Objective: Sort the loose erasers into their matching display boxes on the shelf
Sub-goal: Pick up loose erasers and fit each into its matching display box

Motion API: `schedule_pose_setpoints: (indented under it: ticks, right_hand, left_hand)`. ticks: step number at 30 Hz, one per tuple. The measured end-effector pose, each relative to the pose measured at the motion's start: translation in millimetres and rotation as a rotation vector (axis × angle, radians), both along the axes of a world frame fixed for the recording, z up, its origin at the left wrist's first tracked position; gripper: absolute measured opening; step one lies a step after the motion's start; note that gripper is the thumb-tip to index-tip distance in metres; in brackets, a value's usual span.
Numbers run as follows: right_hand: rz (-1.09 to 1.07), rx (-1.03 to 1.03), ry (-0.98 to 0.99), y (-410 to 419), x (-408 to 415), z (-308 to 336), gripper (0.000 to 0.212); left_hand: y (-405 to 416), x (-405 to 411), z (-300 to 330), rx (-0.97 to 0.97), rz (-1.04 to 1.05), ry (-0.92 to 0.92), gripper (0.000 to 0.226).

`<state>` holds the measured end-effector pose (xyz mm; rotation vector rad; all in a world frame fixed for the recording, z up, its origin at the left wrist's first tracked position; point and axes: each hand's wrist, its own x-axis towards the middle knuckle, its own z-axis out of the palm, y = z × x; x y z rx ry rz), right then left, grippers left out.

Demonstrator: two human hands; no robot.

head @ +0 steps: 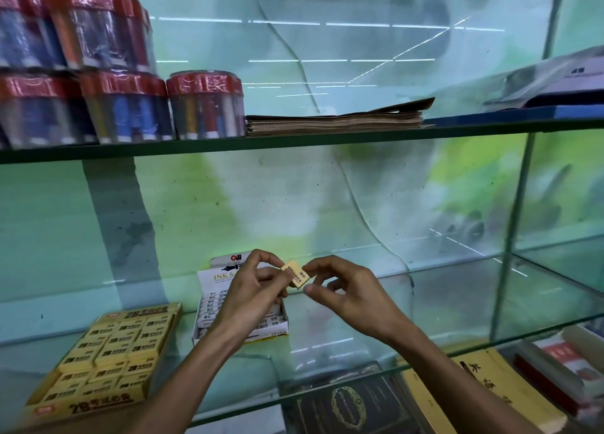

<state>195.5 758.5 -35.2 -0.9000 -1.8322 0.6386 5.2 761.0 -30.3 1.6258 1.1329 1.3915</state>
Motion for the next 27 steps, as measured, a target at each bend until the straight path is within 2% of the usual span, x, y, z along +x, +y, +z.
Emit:
schedule_pose_setpoints:
  ticks: [8, 16, 21, 27]
  right_hand:
    - [-0.125, 0.184, -0.08, -0.1, -9.1, -4.8, 0.033]
    - [-0.174, 0.262, -0.134, 5.8, -19.0, -7.7, 0.027]
    - [-0.085, 0.206, -0.14, 4.1, -51.9, -4.0, 0.021]
    - [0.09, 0.176, -0.235, -6.4, -120.1, -1.7, 0.017]
  left_hand:
    - [-1.3, 2.4, 1.7, 0.031, 0.027, -0.014, 0.019]
    - [-7.5, -13.8, 4.8, 0.061, 0.022, 0.065, 0.014]
    - [-24.6, -63.0, 11.7, 0.117, 0.119, 0.096, 0.01]
    - [-52.1, -135.1, 18.3, 0.187, 0.35, -0.036, 0.012]
